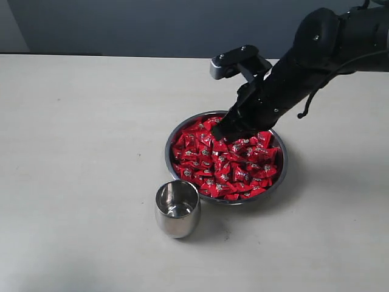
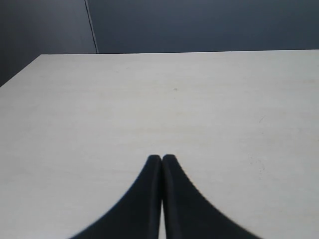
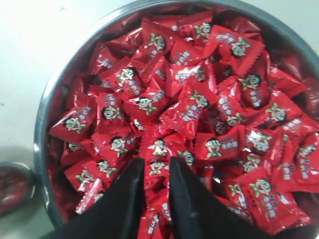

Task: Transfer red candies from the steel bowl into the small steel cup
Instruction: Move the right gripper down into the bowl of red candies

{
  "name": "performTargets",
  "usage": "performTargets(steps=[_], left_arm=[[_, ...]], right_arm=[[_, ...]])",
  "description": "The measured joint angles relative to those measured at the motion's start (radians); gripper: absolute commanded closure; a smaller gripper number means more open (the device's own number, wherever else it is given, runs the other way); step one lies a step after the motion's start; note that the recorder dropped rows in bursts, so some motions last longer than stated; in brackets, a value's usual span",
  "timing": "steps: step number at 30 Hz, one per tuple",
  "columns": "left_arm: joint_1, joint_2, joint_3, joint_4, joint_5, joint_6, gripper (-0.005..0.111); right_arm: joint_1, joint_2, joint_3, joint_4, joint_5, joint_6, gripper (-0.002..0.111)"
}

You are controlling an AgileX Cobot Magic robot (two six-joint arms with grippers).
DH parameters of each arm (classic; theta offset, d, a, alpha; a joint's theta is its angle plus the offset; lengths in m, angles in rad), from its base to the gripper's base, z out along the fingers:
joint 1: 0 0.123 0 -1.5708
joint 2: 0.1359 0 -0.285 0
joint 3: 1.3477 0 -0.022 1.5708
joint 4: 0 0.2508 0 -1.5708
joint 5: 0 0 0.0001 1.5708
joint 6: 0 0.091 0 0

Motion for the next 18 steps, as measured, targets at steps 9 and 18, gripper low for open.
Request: performTargets(steps=[9,18], left_arm=[[0.000,0.000,0.000,0.000,0.000,0.000,0.106],[0.000,0.000,0.000,0.000,0.000,0.000,0.106]], right_arm=[[0.020,0.100,-0.028,0.000,-0.031,0.004,0.073],[0.020,0.159,-0.145,-0.114,0.057,0.086,0.073]])
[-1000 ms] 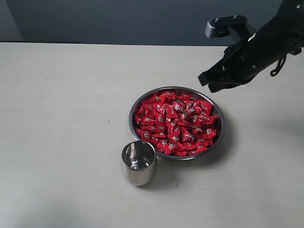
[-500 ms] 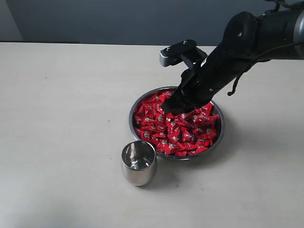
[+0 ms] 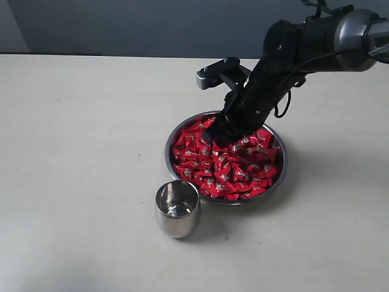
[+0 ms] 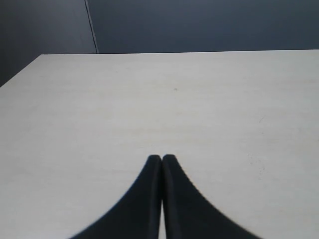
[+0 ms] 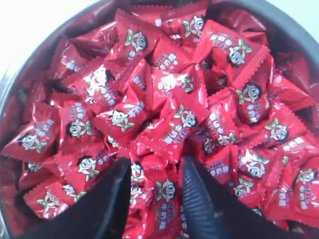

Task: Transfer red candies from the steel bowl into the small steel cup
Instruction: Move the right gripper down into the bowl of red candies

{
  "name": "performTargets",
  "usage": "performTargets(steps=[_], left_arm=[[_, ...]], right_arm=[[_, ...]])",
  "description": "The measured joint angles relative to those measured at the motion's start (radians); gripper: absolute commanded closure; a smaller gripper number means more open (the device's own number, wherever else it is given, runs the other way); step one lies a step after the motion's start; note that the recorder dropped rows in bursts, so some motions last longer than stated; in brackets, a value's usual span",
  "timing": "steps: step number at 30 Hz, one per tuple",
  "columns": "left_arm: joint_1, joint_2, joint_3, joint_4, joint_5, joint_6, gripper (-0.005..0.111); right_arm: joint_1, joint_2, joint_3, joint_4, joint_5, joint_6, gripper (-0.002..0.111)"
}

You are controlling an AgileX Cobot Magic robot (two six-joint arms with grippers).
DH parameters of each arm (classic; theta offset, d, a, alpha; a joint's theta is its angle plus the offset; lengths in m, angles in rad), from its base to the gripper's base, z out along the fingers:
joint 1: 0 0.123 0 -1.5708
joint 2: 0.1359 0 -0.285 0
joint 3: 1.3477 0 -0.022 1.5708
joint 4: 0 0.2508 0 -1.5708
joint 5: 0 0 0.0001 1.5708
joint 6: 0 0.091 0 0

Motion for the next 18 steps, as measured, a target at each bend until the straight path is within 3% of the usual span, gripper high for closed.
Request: performTargets(steps=[18], left_arm=[[0.000,0.000,0.000,0.000,0.000,0.000,0.106]], right_arm=[[0.039,0.053,-0.008,-0.121,0.043,0.021,0.073]])
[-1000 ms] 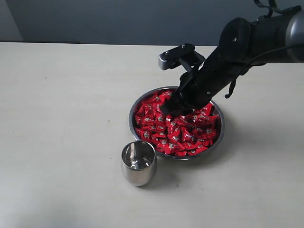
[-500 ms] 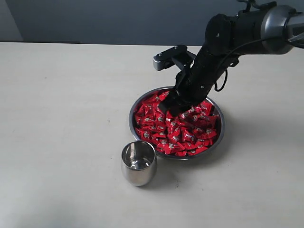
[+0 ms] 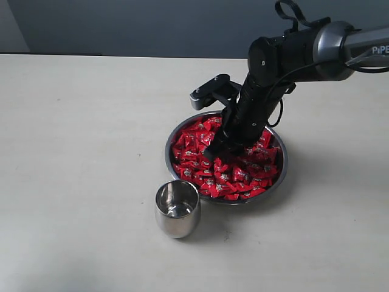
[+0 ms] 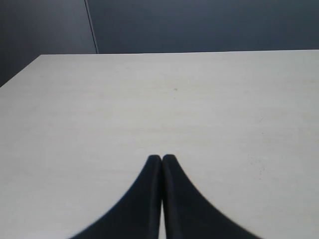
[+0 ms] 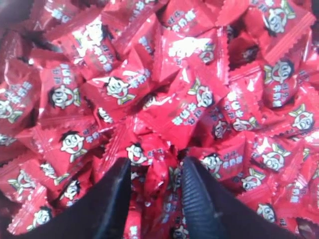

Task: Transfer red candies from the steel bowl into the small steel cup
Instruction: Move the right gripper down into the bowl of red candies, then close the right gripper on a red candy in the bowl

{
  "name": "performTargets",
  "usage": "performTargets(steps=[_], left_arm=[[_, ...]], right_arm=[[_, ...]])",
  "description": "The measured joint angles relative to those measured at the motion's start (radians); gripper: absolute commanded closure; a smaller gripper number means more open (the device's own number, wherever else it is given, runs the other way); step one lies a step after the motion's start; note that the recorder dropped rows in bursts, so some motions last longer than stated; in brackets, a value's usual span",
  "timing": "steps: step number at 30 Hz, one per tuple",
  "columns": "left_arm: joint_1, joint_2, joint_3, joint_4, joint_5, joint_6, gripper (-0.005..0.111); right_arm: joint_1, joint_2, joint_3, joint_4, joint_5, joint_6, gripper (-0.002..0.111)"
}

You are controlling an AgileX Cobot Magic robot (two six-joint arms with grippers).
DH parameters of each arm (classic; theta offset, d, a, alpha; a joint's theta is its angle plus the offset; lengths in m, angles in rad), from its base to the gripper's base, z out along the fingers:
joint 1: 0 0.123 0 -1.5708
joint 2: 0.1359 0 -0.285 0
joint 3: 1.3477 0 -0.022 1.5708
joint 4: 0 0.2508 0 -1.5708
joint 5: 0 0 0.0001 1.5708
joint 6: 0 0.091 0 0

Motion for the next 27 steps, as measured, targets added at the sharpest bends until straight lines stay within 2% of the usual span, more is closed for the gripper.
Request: performTargets(steps=[27], left_arm=[[0.000,0.000,0.000,0.000,0.000,0.000,0.106]], right_arm=[[0.000,0.050,-0.001,-0.006,-0.015,0.029,0.076]])
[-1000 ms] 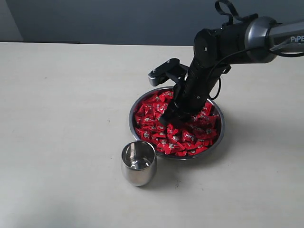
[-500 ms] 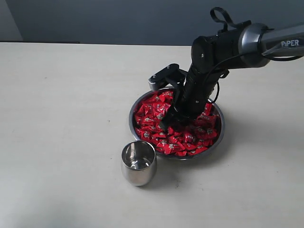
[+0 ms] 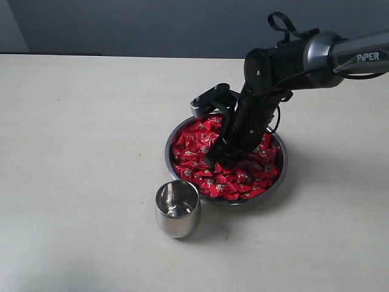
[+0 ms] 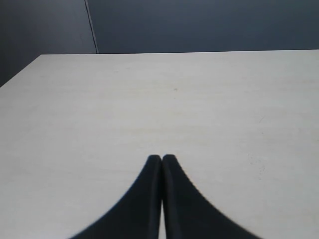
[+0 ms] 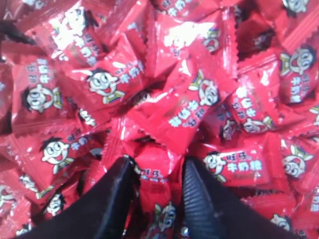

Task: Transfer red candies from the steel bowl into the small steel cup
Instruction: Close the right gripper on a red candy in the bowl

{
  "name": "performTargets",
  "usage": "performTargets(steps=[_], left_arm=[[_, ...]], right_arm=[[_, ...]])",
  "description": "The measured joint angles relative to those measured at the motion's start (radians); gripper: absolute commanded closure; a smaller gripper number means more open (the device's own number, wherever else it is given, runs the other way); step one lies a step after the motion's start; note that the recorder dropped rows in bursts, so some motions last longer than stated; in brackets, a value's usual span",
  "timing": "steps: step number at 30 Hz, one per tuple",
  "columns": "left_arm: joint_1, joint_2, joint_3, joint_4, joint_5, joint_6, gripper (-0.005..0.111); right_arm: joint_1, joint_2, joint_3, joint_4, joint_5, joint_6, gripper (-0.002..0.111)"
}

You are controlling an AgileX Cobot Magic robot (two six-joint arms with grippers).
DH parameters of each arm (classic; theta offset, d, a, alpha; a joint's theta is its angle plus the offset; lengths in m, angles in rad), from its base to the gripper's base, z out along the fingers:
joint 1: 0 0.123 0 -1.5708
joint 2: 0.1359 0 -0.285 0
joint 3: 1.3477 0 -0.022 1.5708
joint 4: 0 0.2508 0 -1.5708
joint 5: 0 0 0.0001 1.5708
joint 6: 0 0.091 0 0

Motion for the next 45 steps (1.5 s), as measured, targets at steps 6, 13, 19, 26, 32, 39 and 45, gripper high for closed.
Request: performTargets(steps=[6,13,19,26,32,39,45], left_arm=[[0.000,0.000,0.000,0.000,0.000,0.000,0.106],[0.000,0.000,0.000,0.000,0.000,0.000,0.106],[0.000,0.000,0.000,0.000,0.000,0.000,0.106],[0.000,0.000,0.000,0.000,0.000,0.000,0.106],[0.000,0.000,0.000,0.000,0.000,0.000,0.106],[0.000,0.000,0.000,0.000,0.000,0.000,0.106],[0.000,0.000,0.000,0.000,0.000,0.000,0.106]], right_arm=[[0.000,0.000,-0.016,0.000,0.027,0.017,0.083],[0.000,0.000,-0.053,0.000,0.061,0.024,0.084],[0.000,0.000,-0.056,-0.002,0.070,0.032,0.085],[0.000,0.000,-0.056,-0.002,0.087,0.035,0.087],[0.000,0.000,-0.056,-0.004,0.107,0.035,0.087],[0.000,0.000,-0.056,-0.006,0.120,0.035,0.079],[0.000,0.000,-0.056,-0.006,0.121,0.050,0.068]])
